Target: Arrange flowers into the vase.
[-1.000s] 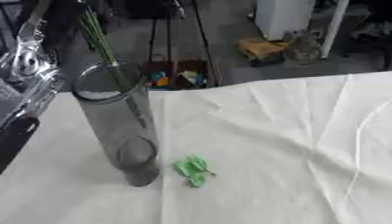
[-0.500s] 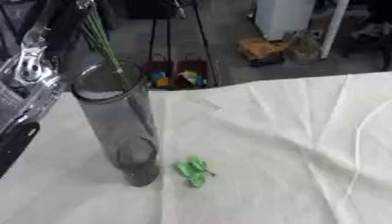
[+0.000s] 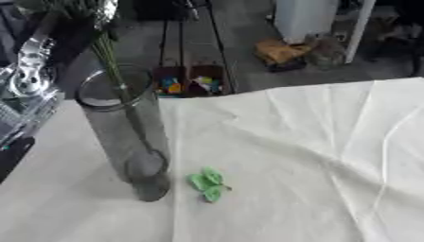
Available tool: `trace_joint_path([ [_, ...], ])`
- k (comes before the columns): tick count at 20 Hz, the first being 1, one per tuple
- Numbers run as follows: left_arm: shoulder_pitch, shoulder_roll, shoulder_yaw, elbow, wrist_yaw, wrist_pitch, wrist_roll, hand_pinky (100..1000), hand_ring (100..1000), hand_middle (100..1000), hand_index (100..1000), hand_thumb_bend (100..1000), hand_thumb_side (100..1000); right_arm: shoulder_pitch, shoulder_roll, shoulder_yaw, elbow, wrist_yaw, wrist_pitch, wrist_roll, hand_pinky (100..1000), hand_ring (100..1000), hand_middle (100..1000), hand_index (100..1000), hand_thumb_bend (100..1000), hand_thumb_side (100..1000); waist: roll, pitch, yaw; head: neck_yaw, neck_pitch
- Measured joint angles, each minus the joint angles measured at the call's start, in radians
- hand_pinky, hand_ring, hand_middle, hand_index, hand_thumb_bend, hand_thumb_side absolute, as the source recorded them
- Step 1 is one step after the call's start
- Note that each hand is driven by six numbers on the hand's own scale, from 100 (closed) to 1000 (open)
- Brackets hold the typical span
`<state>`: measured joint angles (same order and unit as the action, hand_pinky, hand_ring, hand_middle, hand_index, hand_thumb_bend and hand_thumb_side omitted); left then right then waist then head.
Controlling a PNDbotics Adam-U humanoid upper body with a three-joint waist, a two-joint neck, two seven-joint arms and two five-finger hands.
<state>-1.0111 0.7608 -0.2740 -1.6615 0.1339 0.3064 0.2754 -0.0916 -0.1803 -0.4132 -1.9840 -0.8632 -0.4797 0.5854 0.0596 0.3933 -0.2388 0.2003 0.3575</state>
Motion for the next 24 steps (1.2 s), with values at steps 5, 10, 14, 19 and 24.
trace_joint_path([
  [5,0.018,0.015,-0.002,-0.024,-0.068,0.018,-0.037,341,445,439,497,100,548,0.003,0.0,0.0,0.0,0.001,0.002,-0.002,919,737,472,779,100,862,0.0,-0.004,0.003,-0.001,0.0],
  [10,0.03,0.03,-0.005,-0.041,-0.102,0.026,-0.084,381,506,504,590,100,587,0.003,0.0,0.0,0.0,0.001,0.003,-0.003,920,737,472,779,100,862,-0.005,-0.006,0.005,-0.002,0.0],
  [14,0.041,0.033,-0.005,-0.049,-0.121,0.03,-0.118,434,557,551,632,100,650,0.004,0.0,0.0,0.0,0.001,0.005,-0.005,920,737,472,779,100,862,-0.005,-0.006,0.005,-0.005,0.0],
  [19,0.049,0.04,-0.006,-0.049,-0.145,0.034,-0.176,506,647,628,713,100,710,0.004,0.0,0.0,0.0,0.001,0.006,-0.005,920,738,472,779,100,863,-0.006,-0.006,0.006,-0.008,-0.005],
  [24,0.053,0.041,-0.012,-0.049,-0.171,0.04,-0.253,583,743,715,792,100,786,0.004,0.0,0.0,0.0,0.001,0.007,-0.005,922,738,471,779,100,864,-0.006,-0.006,0.007,-0.009,-0.008],
])
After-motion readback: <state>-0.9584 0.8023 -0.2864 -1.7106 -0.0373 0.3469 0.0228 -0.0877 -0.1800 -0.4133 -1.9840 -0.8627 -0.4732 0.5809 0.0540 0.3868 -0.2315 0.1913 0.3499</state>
